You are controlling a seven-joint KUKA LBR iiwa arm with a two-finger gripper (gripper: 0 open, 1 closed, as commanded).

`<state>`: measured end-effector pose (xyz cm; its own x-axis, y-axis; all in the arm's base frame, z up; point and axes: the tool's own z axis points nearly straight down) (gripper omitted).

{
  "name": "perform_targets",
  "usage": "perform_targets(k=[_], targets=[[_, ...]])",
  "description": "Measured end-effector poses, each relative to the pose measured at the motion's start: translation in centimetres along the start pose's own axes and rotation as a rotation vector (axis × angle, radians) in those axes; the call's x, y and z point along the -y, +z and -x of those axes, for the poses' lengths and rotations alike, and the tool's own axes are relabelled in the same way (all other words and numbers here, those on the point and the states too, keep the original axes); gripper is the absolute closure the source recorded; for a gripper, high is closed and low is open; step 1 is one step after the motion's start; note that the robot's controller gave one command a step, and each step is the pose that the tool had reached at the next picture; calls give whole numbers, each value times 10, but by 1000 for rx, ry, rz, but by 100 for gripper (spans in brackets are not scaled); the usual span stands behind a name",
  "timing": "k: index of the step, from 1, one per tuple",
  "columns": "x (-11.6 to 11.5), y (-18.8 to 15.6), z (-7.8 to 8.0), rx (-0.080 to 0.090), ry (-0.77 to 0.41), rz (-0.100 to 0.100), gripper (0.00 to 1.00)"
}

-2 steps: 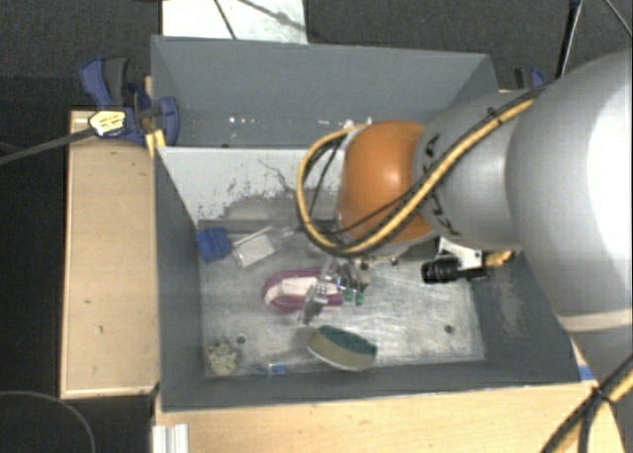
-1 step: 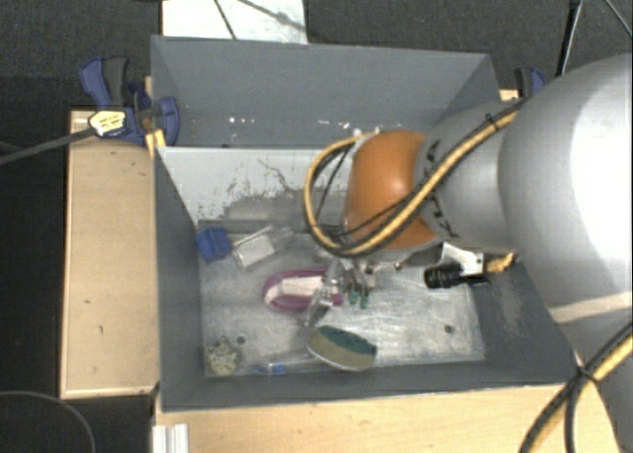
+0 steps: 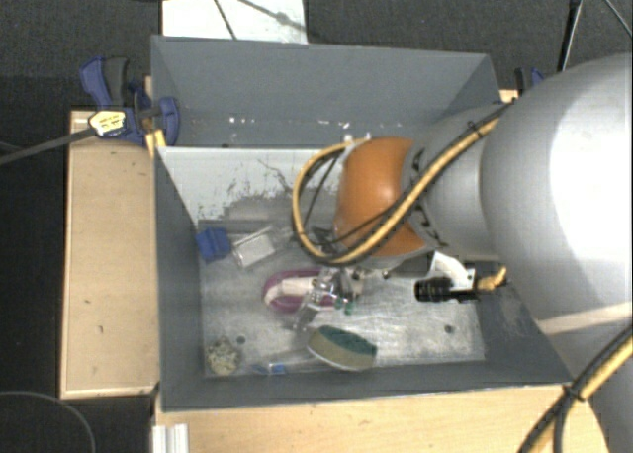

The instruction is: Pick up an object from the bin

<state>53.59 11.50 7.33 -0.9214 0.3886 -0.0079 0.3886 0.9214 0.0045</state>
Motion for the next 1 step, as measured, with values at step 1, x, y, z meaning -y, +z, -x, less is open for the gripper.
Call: perform_targets(k=[1], targets=[[-1,-2,2,7,4,4,100]])
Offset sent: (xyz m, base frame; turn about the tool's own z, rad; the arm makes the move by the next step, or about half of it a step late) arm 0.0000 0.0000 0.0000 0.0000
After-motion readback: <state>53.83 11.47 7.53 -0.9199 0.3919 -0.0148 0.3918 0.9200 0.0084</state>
